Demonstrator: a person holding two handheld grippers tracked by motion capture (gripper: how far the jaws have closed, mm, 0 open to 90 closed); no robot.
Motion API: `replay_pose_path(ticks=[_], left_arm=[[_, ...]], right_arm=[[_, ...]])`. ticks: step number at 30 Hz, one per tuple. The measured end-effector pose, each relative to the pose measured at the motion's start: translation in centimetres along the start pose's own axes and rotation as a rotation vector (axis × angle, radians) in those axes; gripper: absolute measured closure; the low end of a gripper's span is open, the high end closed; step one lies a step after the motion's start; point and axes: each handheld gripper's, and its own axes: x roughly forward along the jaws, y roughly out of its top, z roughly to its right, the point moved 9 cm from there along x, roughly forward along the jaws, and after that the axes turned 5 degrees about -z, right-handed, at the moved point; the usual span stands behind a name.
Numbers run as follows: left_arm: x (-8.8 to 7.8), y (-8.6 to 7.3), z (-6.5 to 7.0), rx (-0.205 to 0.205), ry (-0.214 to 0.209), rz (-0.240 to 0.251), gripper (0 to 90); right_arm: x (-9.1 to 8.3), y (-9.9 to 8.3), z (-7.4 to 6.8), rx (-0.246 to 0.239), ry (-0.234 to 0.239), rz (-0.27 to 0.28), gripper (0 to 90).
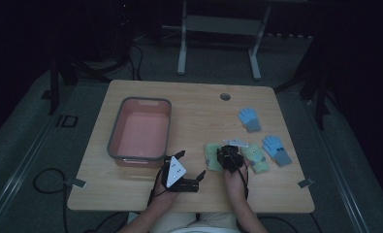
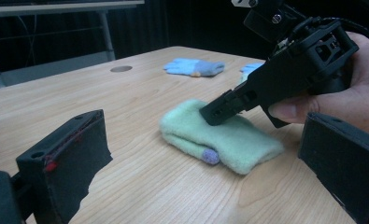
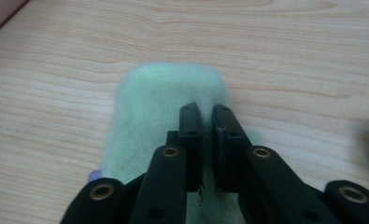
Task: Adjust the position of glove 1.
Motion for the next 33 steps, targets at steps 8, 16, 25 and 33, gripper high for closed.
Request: replay_pose_path(ticks=[8, 16, 25, 33], left_arm=[[0.0, 0.0, 0.0, 0.0, -0.001, 0.0, 1.6], [0.0, 0.0, 0.0, 0.001, 0.0, 0.0, 1.6], [0.0, 0.0, 0.0, -0.002, 0.0, 0.0, 1.6], [0.0, 0.0, 0.0, 0.003, 0.002, 0.001, 1.6]], right_arm=[[-1.7, 1.5, 0.4, -0.044, 0.072, 0.05, 71.2], [-5.3, 3.4, 4.5, -0.177, 0.101, 0.118, 64.0], [-7.8, 2.7, 11.2, -0.235, 0.104, 0.127, 63.7], [-6.8, 0.3, 13.2, -0.265, 0.155, 0.069, 59.2]])
